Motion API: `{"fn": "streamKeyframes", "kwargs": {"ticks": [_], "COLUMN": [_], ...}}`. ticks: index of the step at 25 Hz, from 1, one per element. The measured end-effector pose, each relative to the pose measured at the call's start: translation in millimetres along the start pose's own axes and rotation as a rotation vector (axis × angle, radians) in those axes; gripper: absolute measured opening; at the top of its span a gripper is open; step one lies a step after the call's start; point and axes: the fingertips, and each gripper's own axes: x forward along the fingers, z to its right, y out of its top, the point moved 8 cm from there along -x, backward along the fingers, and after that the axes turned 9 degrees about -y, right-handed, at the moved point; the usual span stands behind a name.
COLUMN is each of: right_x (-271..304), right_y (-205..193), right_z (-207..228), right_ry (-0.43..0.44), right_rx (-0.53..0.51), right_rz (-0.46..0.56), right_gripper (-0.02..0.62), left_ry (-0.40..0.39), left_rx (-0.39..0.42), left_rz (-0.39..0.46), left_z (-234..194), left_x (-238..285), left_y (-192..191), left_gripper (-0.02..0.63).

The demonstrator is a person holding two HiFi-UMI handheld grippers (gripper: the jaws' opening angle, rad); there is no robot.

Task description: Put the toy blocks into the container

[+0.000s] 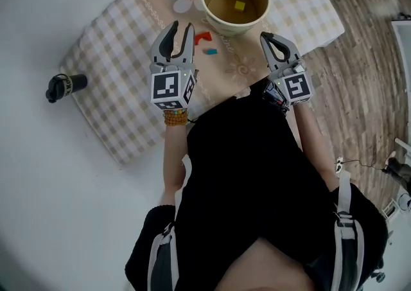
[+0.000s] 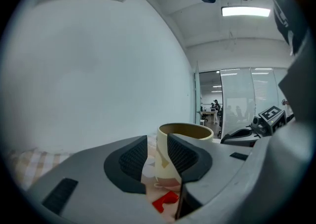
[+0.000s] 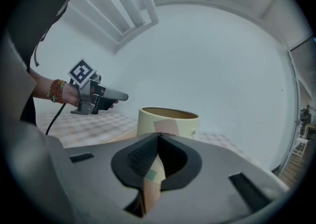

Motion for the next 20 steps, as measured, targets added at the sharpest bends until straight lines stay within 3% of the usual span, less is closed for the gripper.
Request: {"fn": "streamKeyframes", "kwargs": {"ticks": [7,10,12,14,20], "right_x": [30,42,49,55,71], "right_y": [-4,-13,-23,-32,-56], "right_z": [-52,-72,-85,-95,-112], "right_ry": [0.205,0.295,0.362,0.422,0.503], "right_rx": [-0.081,-0.124,-0.154,-0.176,-0.268], "right_rz": [0.003,-0.027,-0.062,-0.097,-0.178], "right_gripper": [0.007,0.008,0.009,0.068,0.080], "left_ry": [0.019,0.064,0.105,0.134,0.175], "left_rx": [-0.018,-0.019,-0.025,-0.035,-0.056], "left_rz": [-0.005,-0.004,-0.004,-0.008,-0.023], "left_z": [5,7,7,6,6], "left_x": [-47,-65,-77,-86,-100], "left_y": [-33,-42,-48,-53,-64], "left_gripper": [0.110,0.110,0.063,0.063,0.063]}}
